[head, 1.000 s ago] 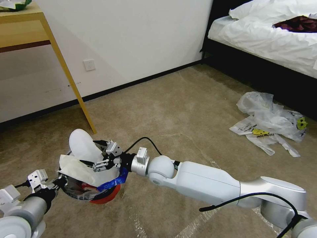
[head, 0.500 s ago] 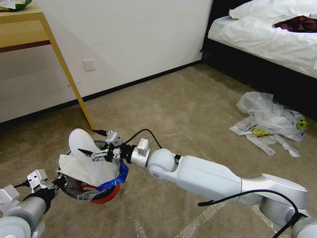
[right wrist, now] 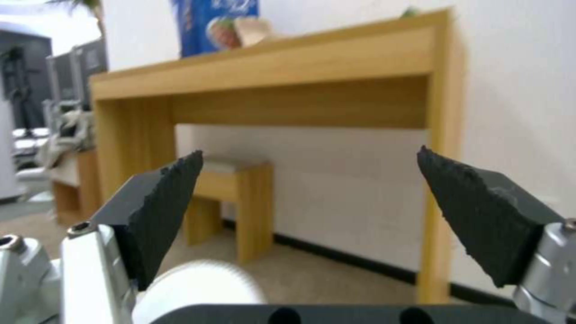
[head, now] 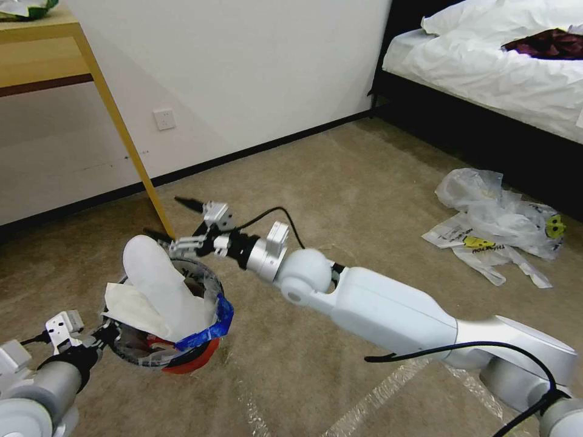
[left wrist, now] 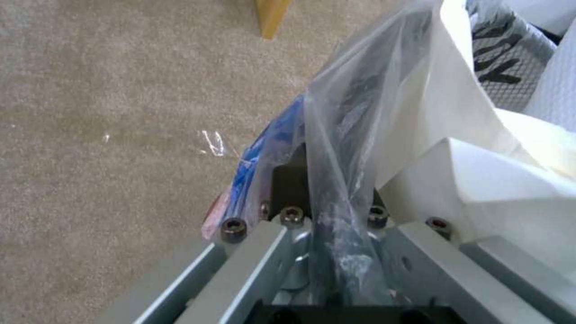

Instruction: Pick up the trash bin and place the garbage on the floor into it.

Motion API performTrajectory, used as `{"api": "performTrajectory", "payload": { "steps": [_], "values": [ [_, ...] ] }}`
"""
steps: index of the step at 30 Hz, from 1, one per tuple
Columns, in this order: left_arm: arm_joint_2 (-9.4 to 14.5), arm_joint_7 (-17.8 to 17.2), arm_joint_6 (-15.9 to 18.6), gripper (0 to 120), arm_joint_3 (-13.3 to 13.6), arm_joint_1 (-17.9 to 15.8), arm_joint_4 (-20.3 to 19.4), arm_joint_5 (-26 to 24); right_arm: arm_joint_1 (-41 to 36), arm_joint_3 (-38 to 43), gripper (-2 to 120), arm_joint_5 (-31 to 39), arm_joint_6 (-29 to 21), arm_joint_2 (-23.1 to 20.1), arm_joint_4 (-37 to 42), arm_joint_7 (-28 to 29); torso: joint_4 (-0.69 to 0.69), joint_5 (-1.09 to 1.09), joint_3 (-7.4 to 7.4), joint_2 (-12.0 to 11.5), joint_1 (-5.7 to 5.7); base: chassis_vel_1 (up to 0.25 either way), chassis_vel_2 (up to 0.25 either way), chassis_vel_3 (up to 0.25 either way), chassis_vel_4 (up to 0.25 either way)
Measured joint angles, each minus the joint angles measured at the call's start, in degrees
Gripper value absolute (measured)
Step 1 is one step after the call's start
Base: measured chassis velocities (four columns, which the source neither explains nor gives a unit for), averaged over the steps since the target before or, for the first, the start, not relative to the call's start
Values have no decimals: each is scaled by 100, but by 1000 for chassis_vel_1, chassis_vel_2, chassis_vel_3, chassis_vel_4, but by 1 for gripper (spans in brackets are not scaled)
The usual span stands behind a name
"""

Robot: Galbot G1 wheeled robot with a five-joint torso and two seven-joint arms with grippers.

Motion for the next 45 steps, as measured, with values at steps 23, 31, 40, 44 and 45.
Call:
{"api": "performTrajectory", "payload": {
  "steps": [23,31,40,44,45],
  "values": [
    [244,-112,0,2,-26,-123,412,-252,-1082,2486,100,234,33,-1361,718,-184,-2,1,0,0,0,0,0,0,0],
    [283,-165,0,2,210,-247,835,-303,-1469,2947,100,263,130,-1565,869,-125,-1,0,-1,0,0,0,0,0,0],
    [383,-179,0,2,271,-314,992,-342,-1632,3084,100,214,154,-1607,921,-49,-1,0,0,0,0,0,0,0,0],
    [396,-186,0,2,268,-315,965,-366,-1672,3131,100,194,157,-1603,921,-37,-1,-1,0,0,0,0,0,0,0],
    [406,-186,0,2,268,-315,962,-368,-1698,3169,100,187,157,-1597,922,-27,-1,0,0,0,0,0,0,0,0]
  ]
}}
